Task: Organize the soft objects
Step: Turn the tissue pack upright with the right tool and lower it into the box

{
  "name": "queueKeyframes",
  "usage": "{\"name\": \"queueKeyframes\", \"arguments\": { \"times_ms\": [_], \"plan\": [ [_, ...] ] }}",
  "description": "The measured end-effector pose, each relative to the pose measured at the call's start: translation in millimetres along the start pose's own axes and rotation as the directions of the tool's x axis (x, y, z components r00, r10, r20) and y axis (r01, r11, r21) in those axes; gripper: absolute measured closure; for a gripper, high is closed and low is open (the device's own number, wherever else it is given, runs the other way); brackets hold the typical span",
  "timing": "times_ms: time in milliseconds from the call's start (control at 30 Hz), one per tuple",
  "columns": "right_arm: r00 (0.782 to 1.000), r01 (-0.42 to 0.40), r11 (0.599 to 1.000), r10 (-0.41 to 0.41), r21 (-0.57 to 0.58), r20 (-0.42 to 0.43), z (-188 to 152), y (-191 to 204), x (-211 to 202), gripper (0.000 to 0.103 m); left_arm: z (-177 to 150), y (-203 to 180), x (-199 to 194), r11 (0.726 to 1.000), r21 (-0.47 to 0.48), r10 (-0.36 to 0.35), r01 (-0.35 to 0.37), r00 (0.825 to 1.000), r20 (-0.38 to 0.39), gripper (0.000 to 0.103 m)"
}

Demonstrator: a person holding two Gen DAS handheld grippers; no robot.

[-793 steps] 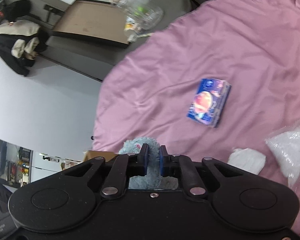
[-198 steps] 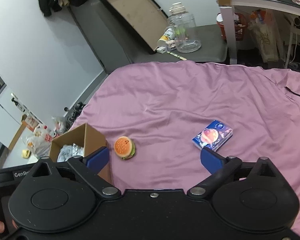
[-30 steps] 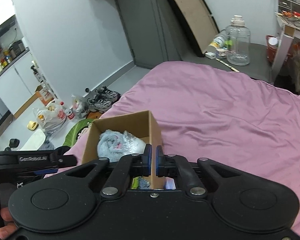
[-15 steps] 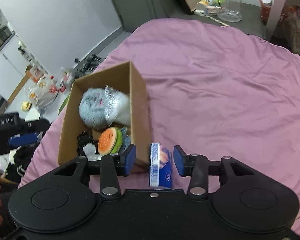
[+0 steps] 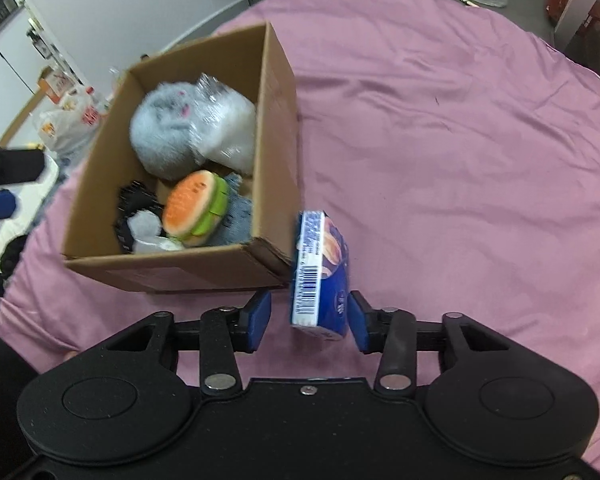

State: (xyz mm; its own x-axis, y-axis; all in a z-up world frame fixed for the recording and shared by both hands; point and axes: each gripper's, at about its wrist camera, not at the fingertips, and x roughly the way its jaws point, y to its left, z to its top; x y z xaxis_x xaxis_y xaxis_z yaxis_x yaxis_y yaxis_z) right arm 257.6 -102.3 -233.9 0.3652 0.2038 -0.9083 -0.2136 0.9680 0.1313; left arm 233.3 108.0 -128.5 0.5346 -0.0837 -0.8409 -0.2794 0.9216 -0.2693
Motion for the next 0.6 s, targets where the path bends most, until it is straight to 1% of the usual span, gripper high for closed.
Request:
{"name": "queueKeyframes", "arguments": {
  "times_ms": [33,133,200,433,600],
  "plan": [
    [1.000,0.003,1.000,-0.003,0.003,-0.004,-0.2,-0.5,3.3,0.081,0.5,0.2,-2.5,1.000,0.000,0.000,0.000,1.000,0.007,0.039],
    [1.000,0.017,1.000,-0.017,-0.006,0.020,-0.6,-0.6,-0.5,0.083,1.9,1.1,-7.5,1.000,0.003,0.013,-0.014,1.000,0.022,0.037],
    [0.999,0.023,1.000,-0.023,-0.003,0.040,0.4,-2.4,-7.2,0.083,2.8,2.8,-10.8,1.000,0.009,0.026,-0.027,0.999,0.031,0.036],
    [0.991,0.036,0.998,-0.041,0.046,0.131,10.2,-16.3,-39.4,0.083,7.9,11.6,-21.7,0.999,0.005,0.036,-0.036,0.998,0.052,0.036],
    [0.978,0.006,0.996,-0.024,0.089,0.209,18.5,-23.3,-65.5,0.083,11.3,21.0,-33.8,0.999,0.011,0.038,-0.039,0.996,0.081,0.036]
  ]
}}
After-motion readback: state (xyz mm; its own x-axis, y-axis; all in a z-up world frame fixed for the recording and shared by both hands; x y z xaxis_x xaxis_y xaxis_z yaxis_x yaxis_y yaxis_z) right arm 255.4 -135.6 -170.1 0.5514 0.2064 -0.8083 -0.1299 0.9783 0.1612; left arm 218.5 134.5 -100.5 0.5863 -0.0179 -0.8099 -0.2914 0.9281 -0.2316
